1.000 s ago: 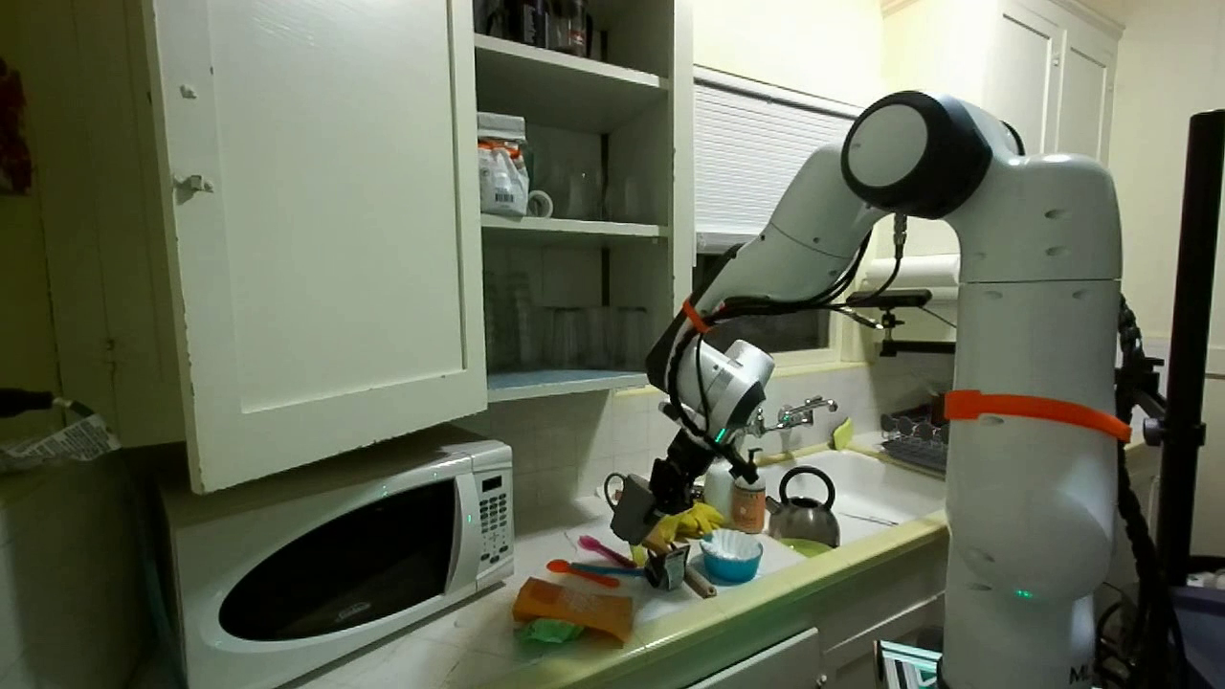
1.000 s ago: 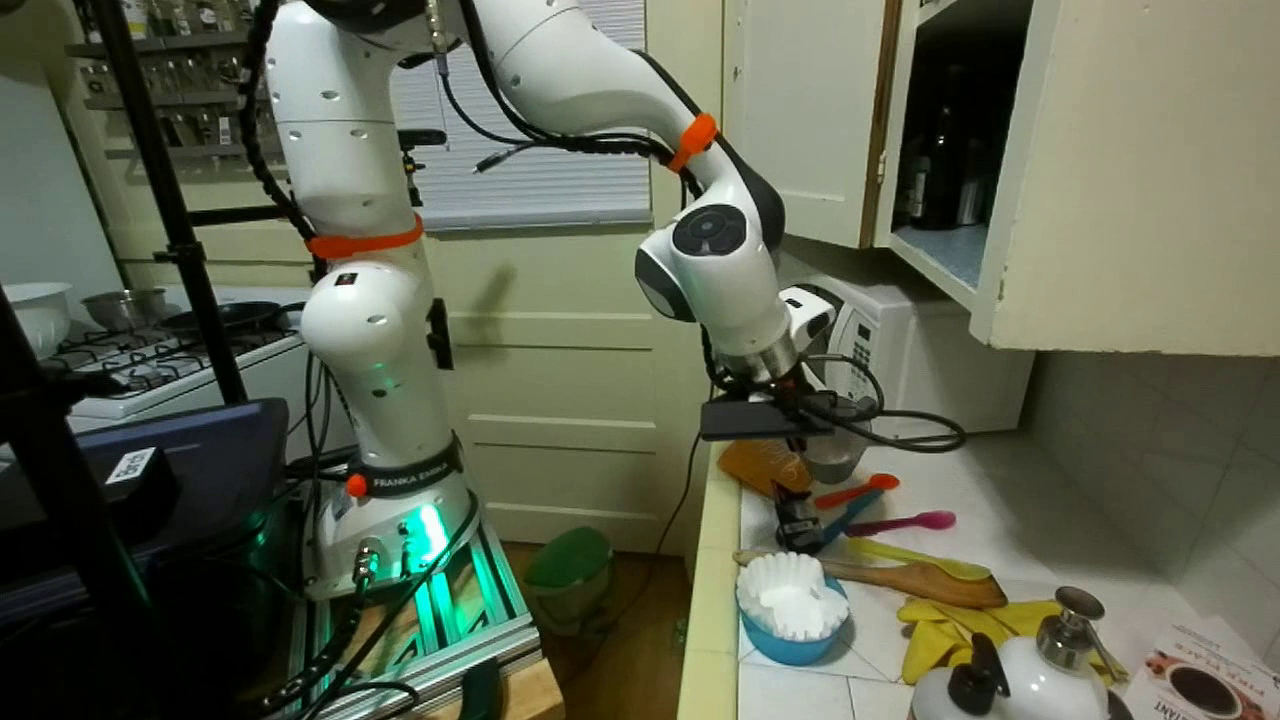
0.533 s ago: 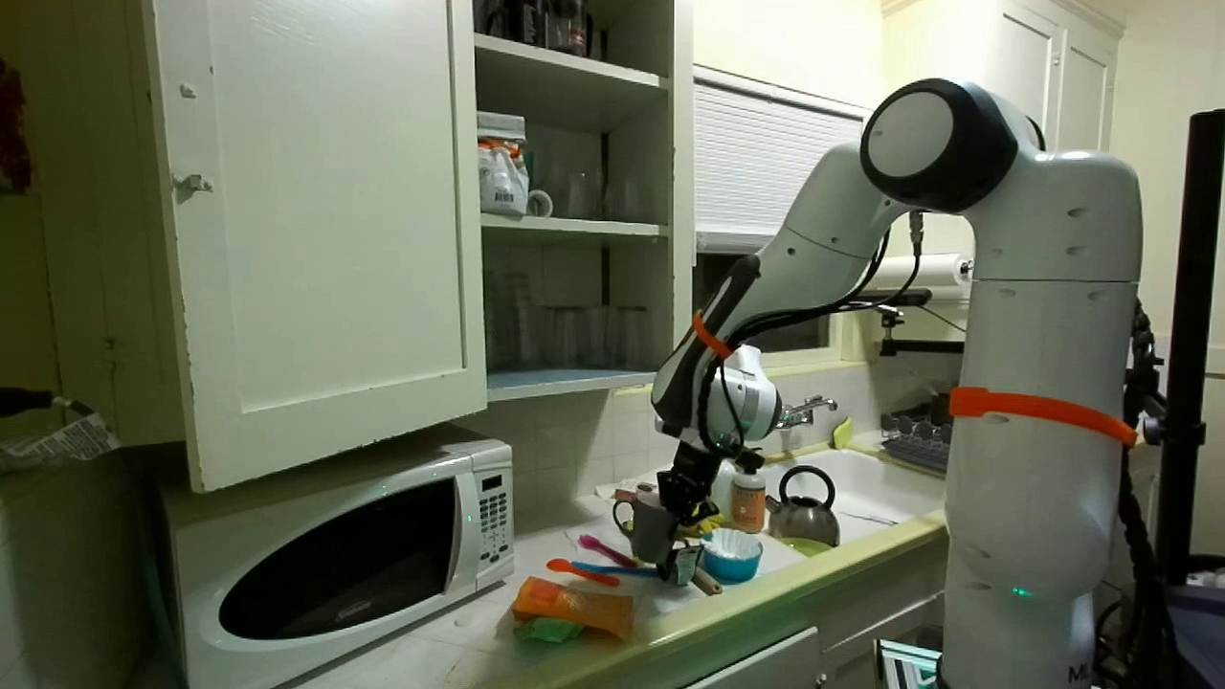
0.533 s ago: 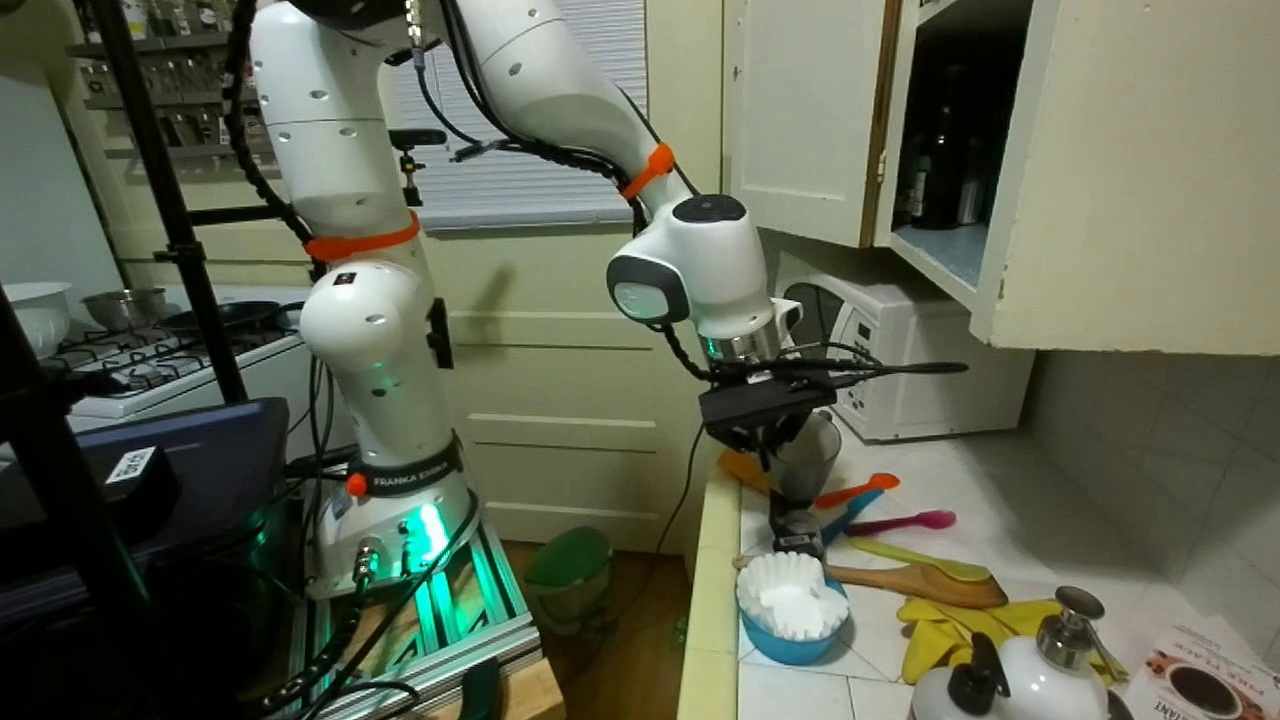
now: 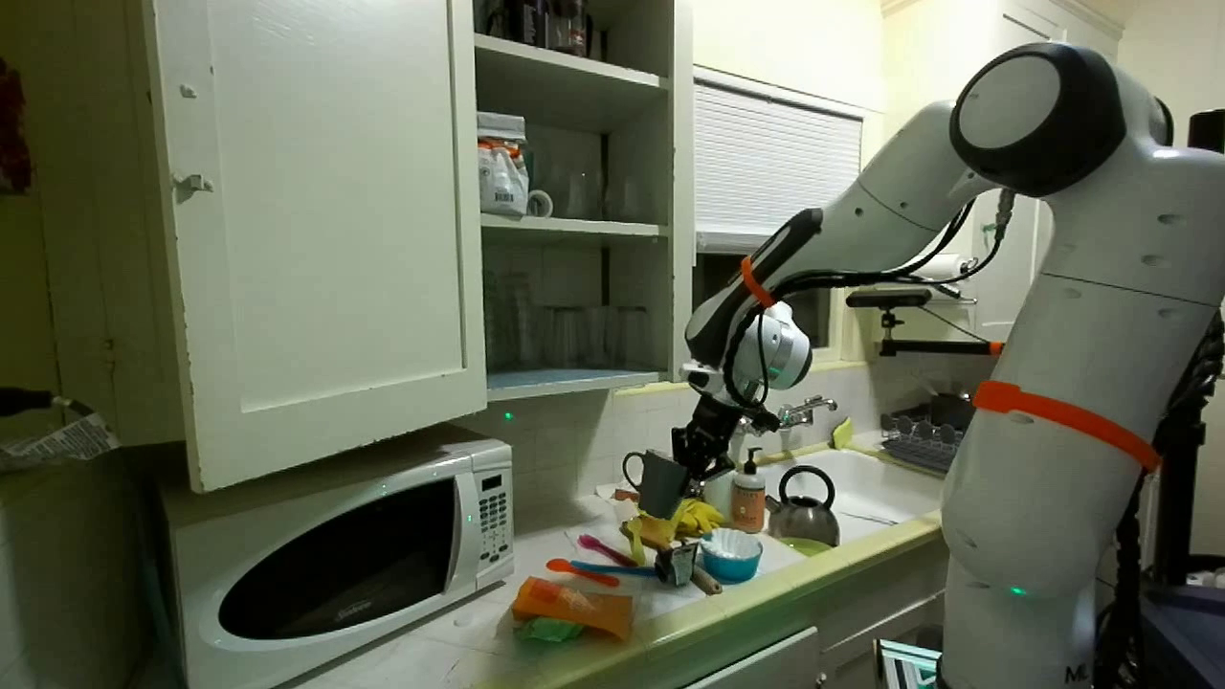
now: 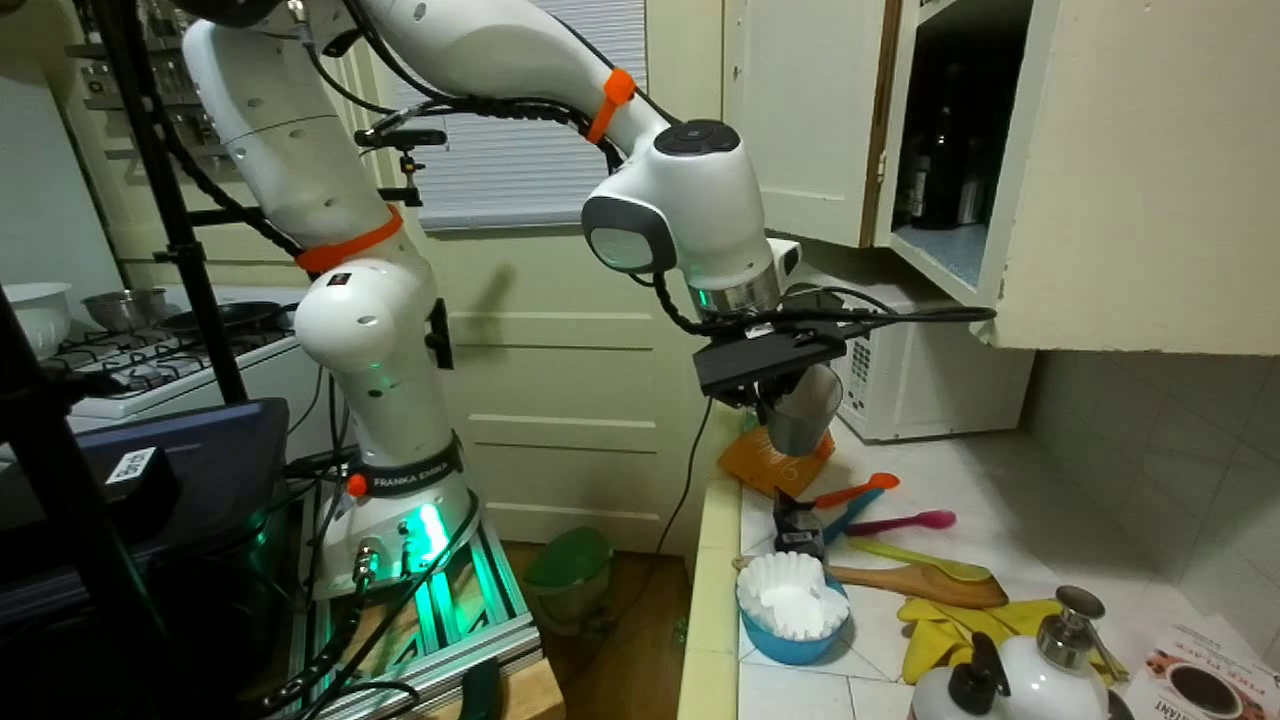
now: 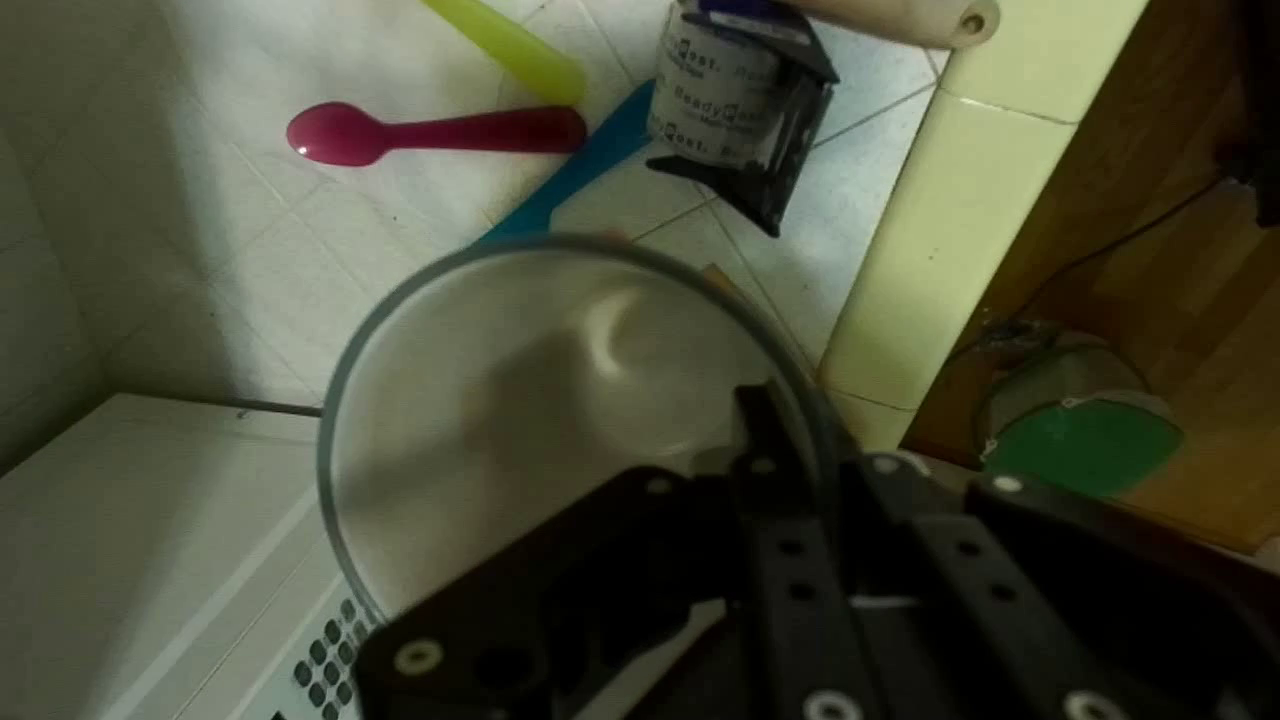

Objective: Place the grey mug upright.

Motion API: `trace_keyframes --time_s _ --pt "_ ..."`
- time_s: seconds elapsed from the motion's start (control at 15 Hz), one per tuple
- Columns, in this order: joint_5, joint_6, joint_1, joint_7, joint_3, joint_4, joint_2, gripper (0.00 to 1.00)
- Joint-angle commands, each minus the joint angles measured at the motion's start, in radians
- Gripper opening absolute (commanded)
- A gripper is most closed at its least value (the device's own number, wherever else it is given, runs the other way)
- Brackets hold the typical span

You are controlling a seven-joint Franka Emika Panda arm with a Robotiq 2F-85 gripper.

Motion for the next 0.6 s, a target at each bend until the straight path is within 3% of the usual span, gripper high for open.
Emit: trace_keyframes --time_s 0.0,0.07,0.13,0.27,0.53 --pt "-0.027 -0.009 0.037 0.017 -0.048 -0.001 -0.018 0.09" --pt "-0.029 -0.014 0.037 0.017 -0.053 -0.001 -0.024 0.09" --pt "-0.087 -0.015 0.03 0.001 -0.039 -0.008 -0.011 0.02" --pt "-0.212 -0.007 0.023 0.017 0.0 -0.033 -0.027 0.02" --pt "-0.508 0.007 -0.006 0.163 0.094 -0.056 -0.029 0.02"
